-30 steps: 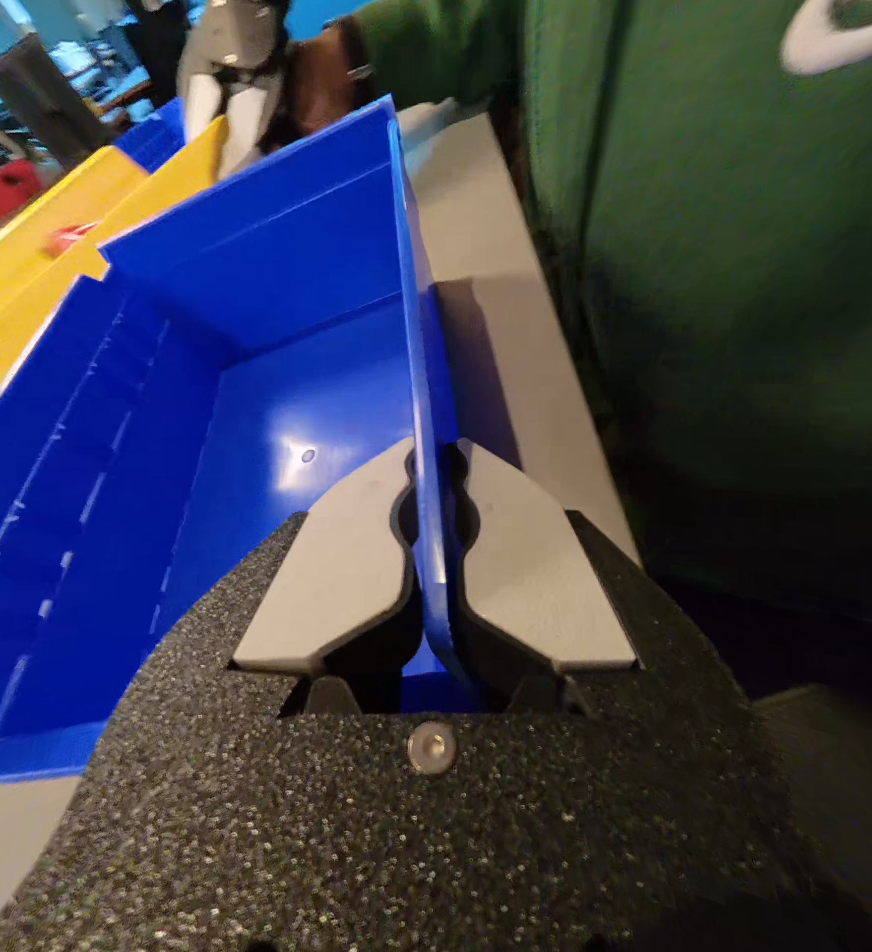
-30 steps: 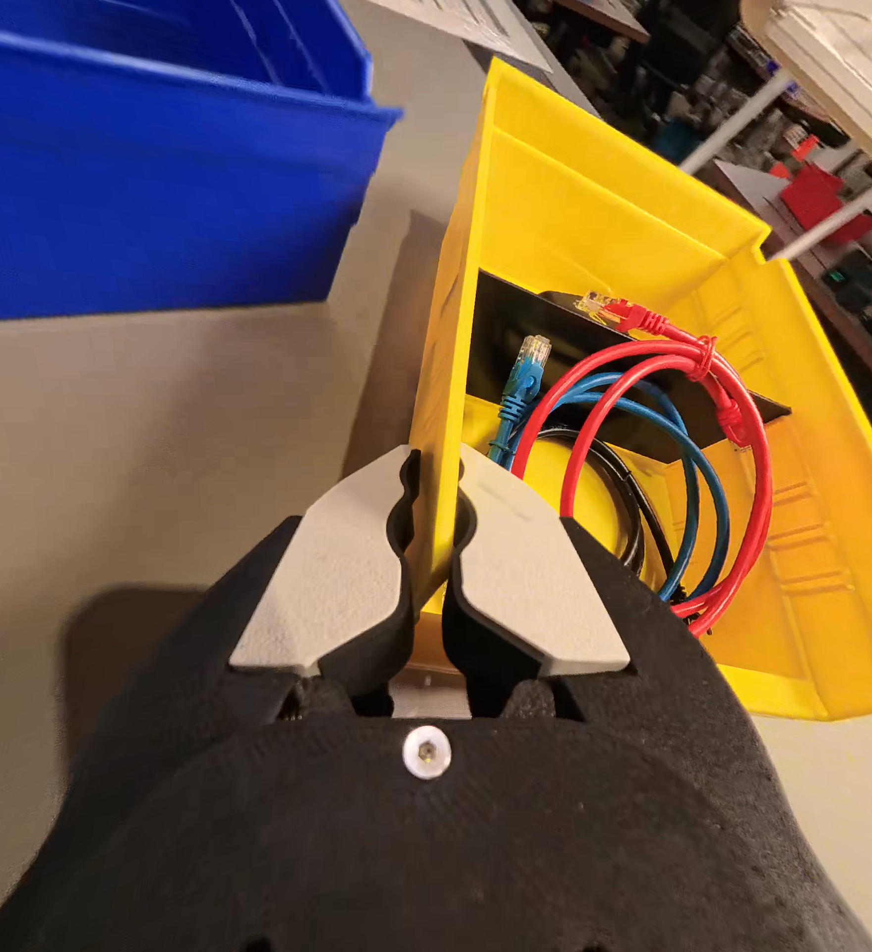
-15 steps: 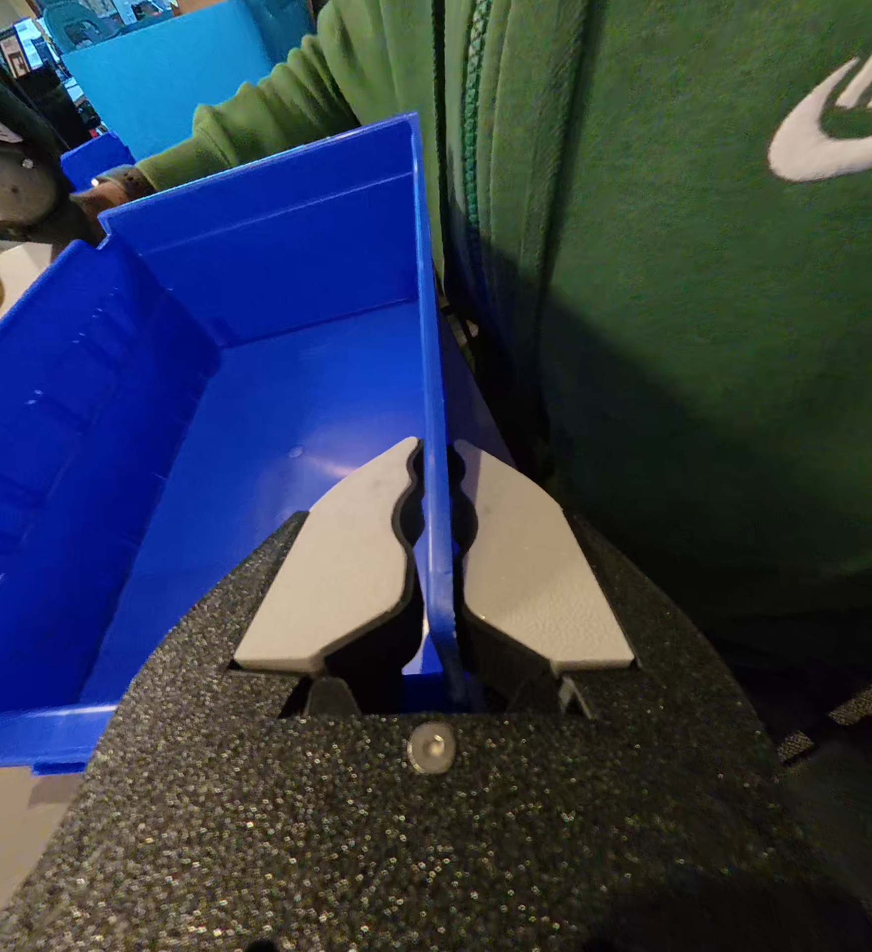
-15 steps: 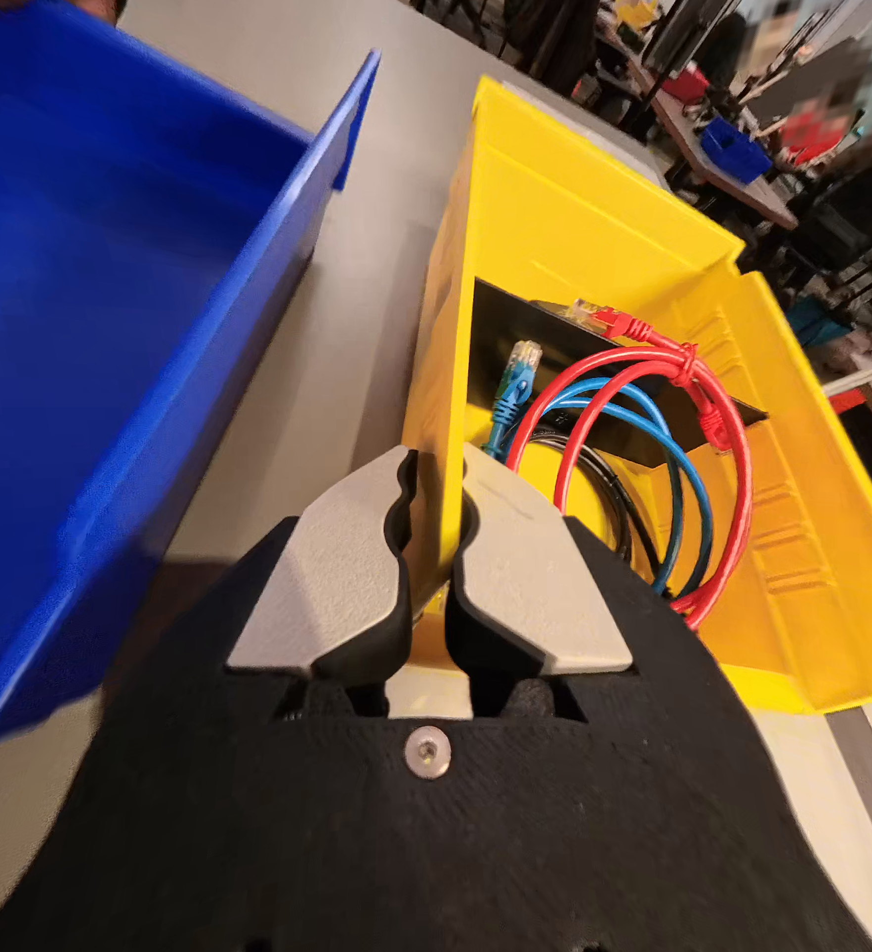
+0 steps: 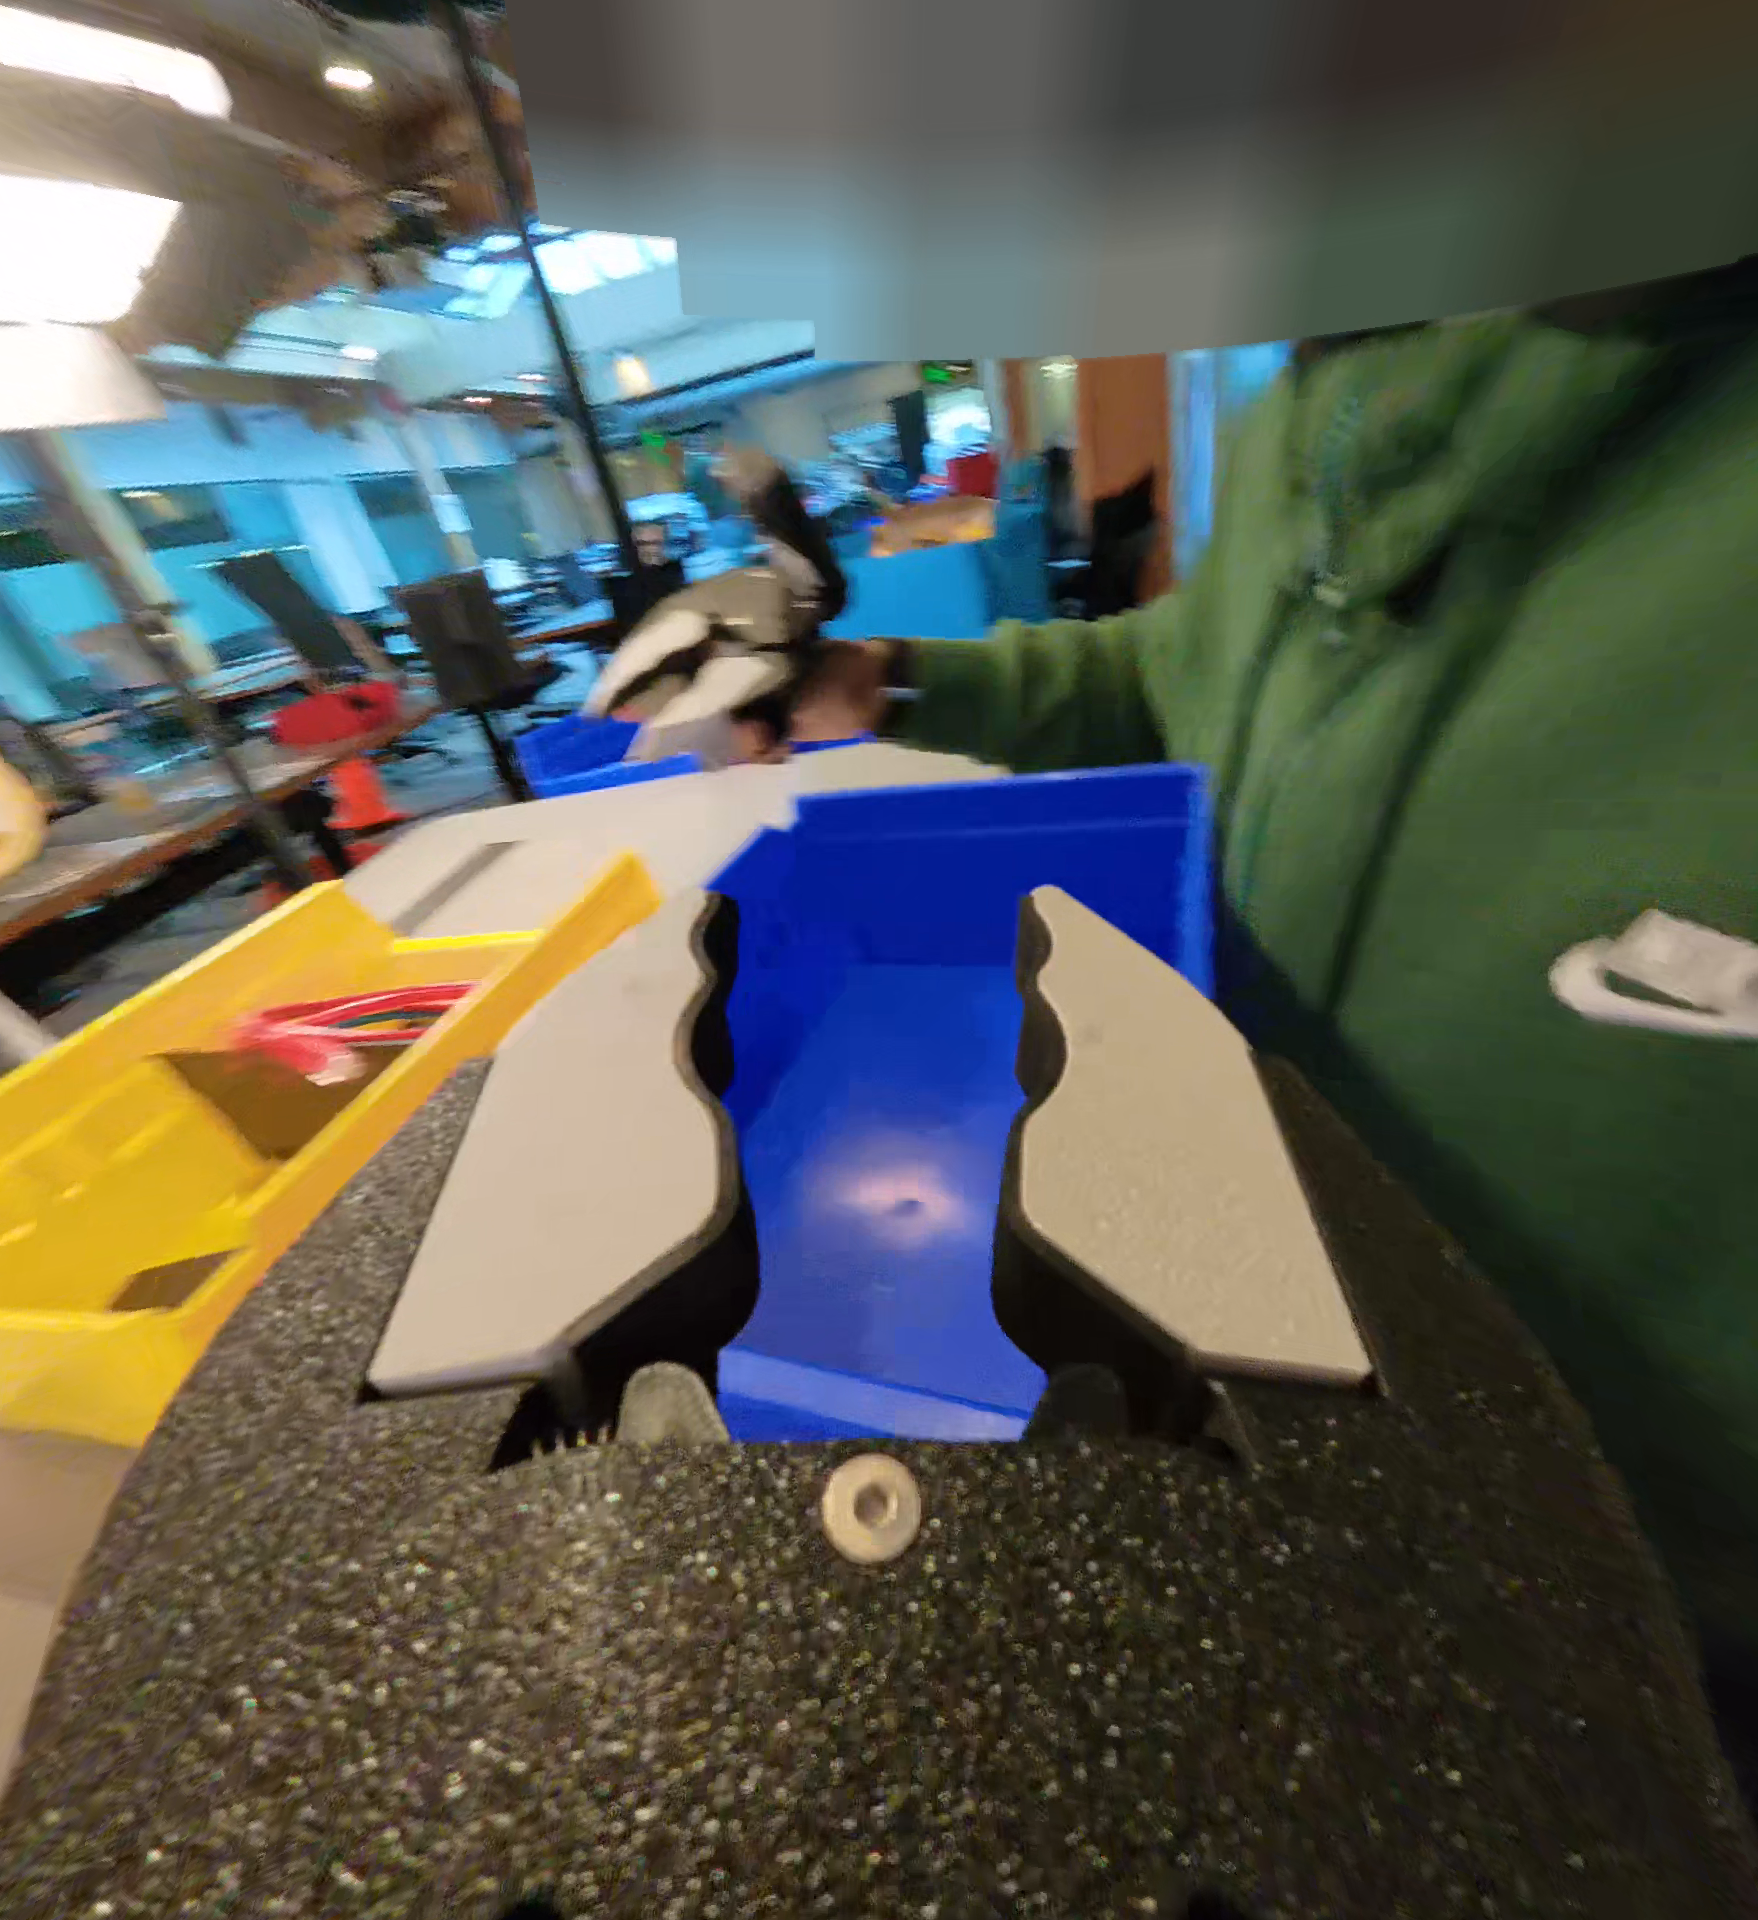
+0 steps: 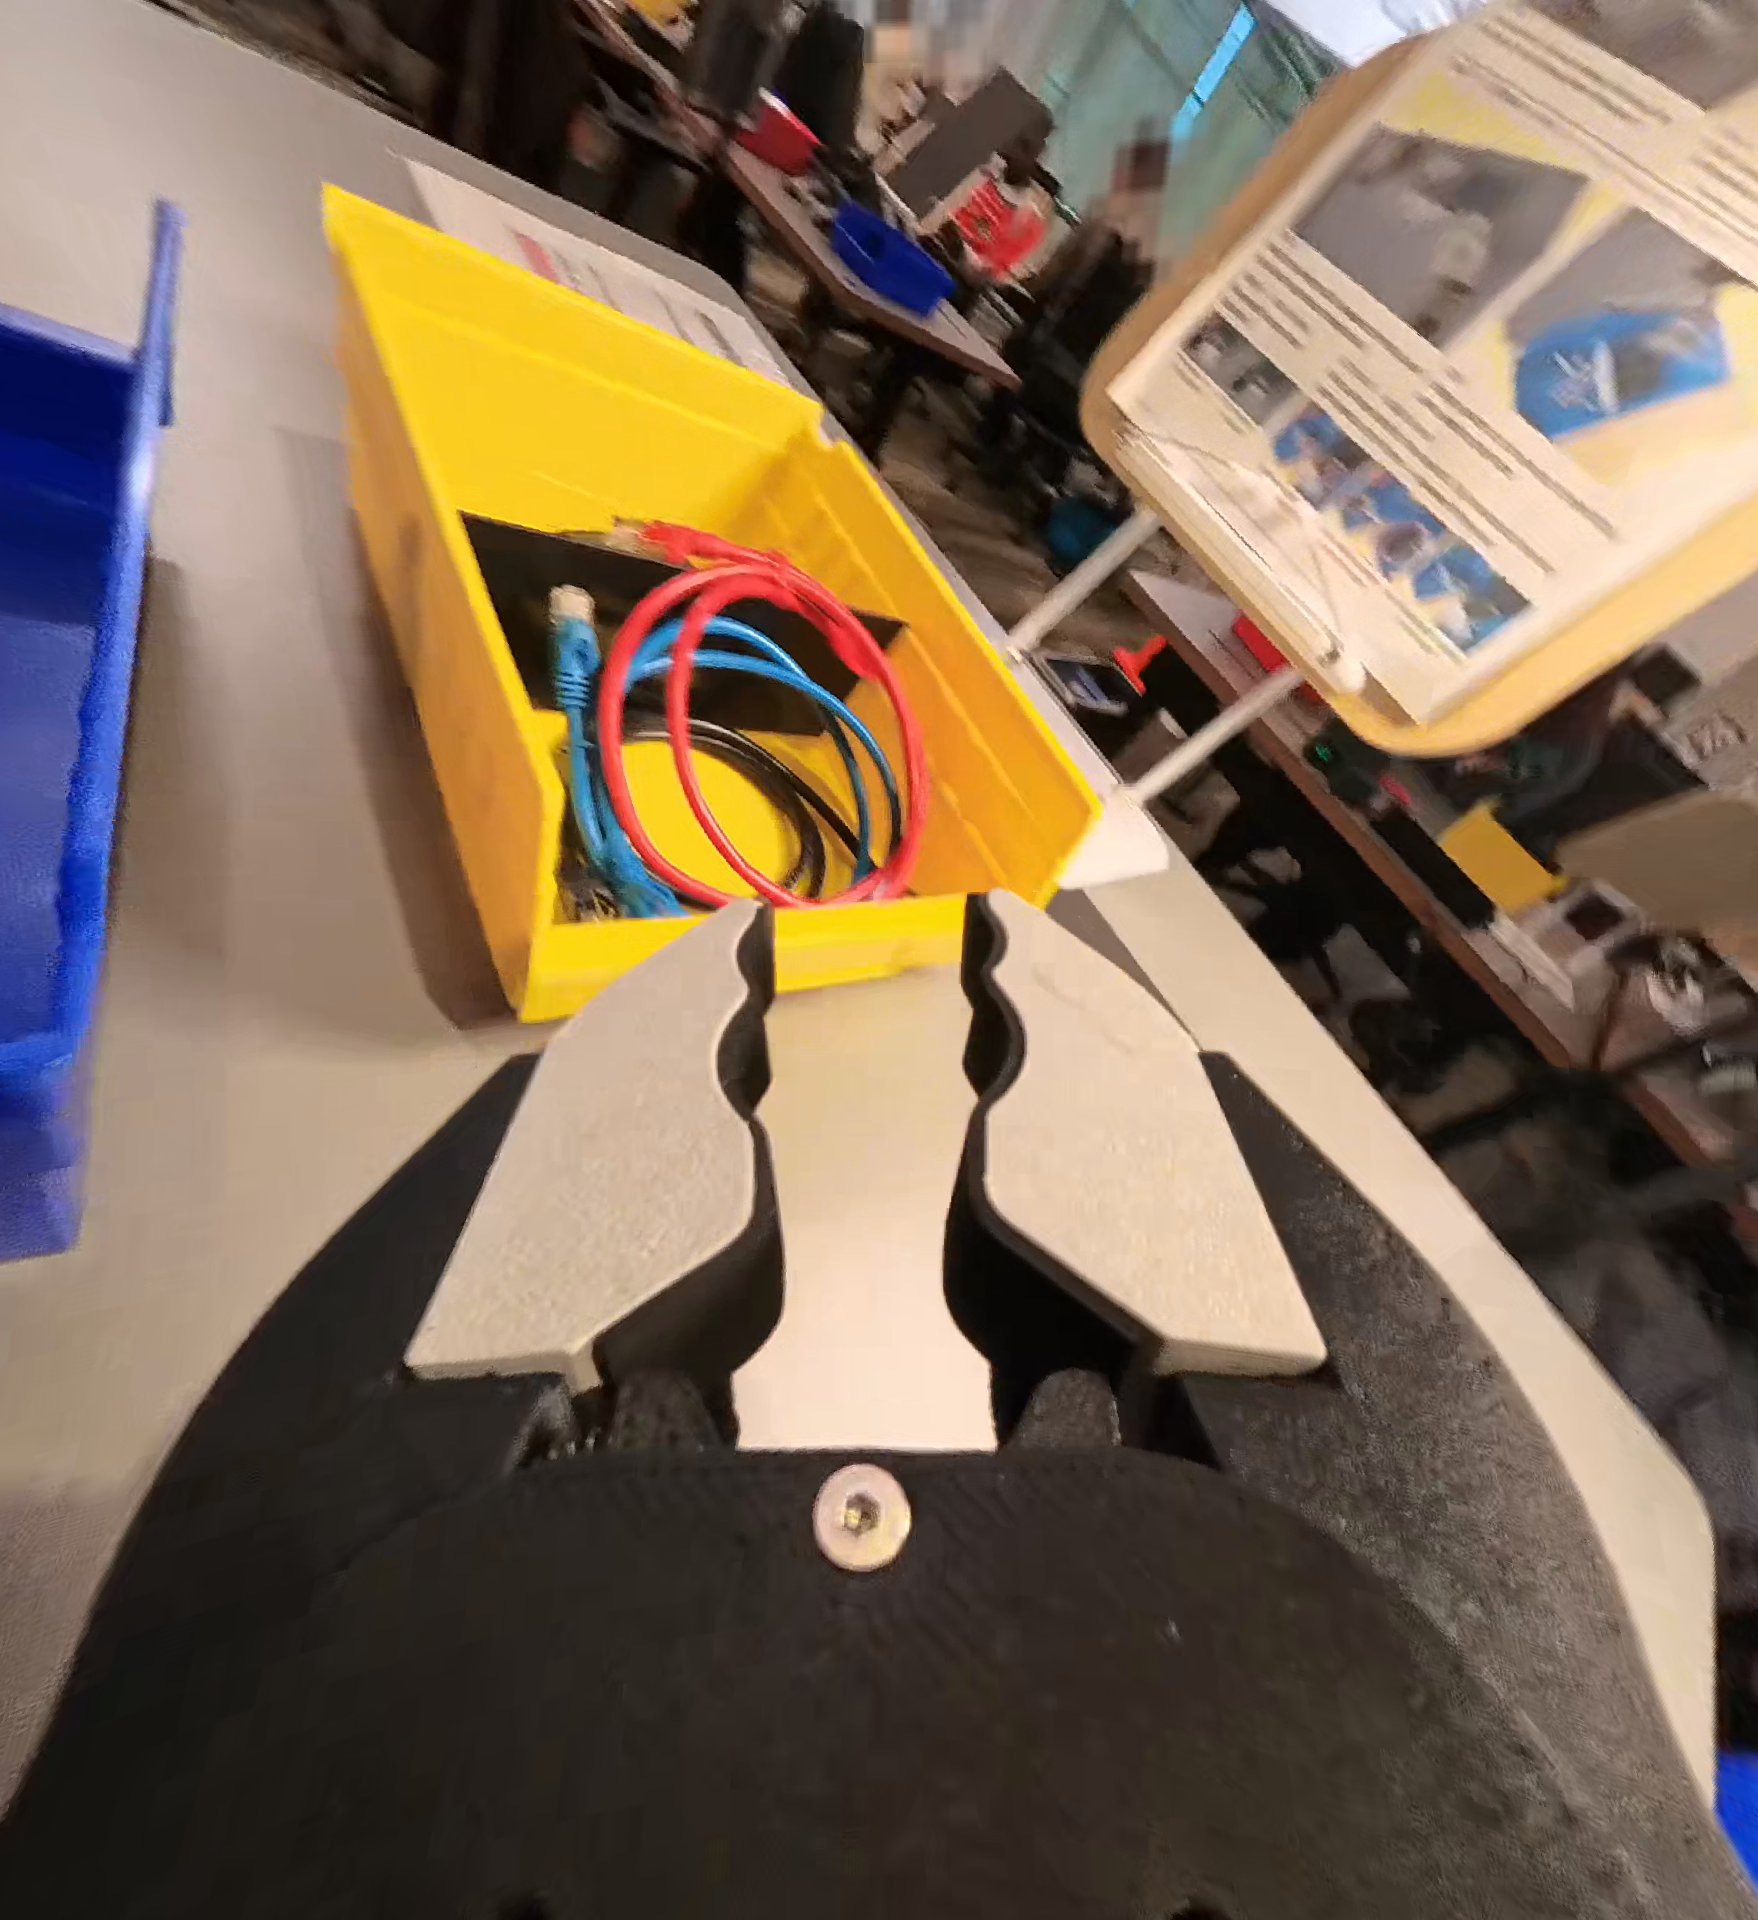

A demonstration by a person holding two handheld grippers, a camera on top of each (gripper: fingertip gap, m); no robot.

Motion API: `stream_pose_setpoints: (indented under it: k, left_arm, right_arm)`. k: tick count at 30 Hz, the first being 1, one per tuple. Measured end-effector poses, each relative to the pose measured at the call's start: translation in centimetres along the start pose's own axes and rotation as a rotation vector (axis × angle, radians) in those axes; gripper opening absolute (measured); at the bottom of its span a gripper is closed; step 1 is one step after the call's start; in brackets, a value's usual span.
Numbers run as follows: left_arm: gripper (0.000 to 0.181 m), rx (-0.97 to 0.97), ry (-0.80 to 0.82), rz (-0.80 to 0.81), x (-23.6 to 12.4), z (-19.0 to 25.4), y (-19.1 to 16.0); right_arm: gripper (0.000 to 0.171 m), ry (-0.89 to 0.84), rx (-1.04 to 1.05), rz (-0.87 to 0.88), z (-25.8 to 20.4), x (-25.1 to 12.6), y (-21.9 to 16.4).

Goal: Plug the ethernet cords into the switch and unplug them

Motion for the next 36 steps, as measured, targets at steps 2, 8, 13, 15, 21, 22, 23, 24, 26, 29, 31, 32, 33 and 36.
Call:
stream_pose_setpoints:
  k: [2,8,13,15,21,22,23,24,26,29,31,32,33,36]
  left_arm:
    - [0.061,-0.035,0.155,0.015,-0.6,-3.4,1.5]
    - [0.061,-0.205,0.653,-0.118,-2.1,-15.1,2.2]
    - [0.077,-0.385,0.715,-0.243,-0.3,-21.7,1.2]
    - [0.083,-0.457,0.685,-0.302,1.2,-23.5,0.3]
    - [0.092,-0.582,0.687,-0.518,4.5,-27.3,-4.7]
    - [0.091,-0.582,0.686,-0.547,4.9,-27.5,-5.4]
    - [0.089,-0.589,0.680,-0.570,5.3,-27.5,-6.1]
    - [0.084,-0.599,0.665,-0.586,5.7,-27.4,-6.7]
    - [0.068,-0.606,0.648,-0.610,6.1,-27.1,-7.6]
    - [0.042,-0.536,0.705,-0.634,5.4,-27.6,-8.0]
    - [0.021,-0.515,0.728,-0.640,4.7,-27.9,-8.1]
    - [0.012,-0.506,0.732,-0.638,4.4,-28.0,-8.1]
    - [0.012,-0.510,0.728,-0.626,4.3,-28.0,-8.1]
    - [0.008,-0.507,0.741,-0.632,3.4,-28.0,-8.1]
  right_arm:
    - [0.035,-0.027,0.101,-0.026,0.5,-2.3,-0.1]
    - [0.042,0.031,0.461,-0.010,-3.0,-7.4,3.0]
    - [0.061,0.085,0.624,-0.115,-6.9,-8.6,4.5]
    - [0.069,0.087,0.674,-0.150,-8.1,-8.7,4.6]
    - [0.084,0.220,0.710,-0.284,-12.5,-7.4,4.2]
    - [0.083,0.231,0.696,-0.305,-12.9,-7.2,4.0]
    - [0.080,0.237,0.677,-0.332,-13.3,-7.0,3.6]
    - [0.081,0.240,0.662,-0.350,-13.4,-6.8,3.3]
    - [0.075,0.267,0.676,-0.338,-13.4,-6.7,3.3]
    - [0.069,0.300,0.670,-0.332,-13.1,-6.6,3.2]
    - [0.064,0.307,0.654,-0.339,-12.7,-6.6,2.9]
    - [0.060,0.313,0.642,-0.343,-12.4,-6.7,2.8]
    - [0.058,0.315,0.628,-0.352,-12.1,-6.7,2.5]
    - [0.054,0.310,0.573,-0.394,-10.8,-7.2,1.5]
Point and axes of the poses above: each gripper's, where its closed fingertips meet, x out along the fingers, y out of its top, z = x × y across the jaws, the point moved 2 cm from there along -x, back along the fingers, and after that the axes turned 11 degrees about -x, right-handed, at the moved point
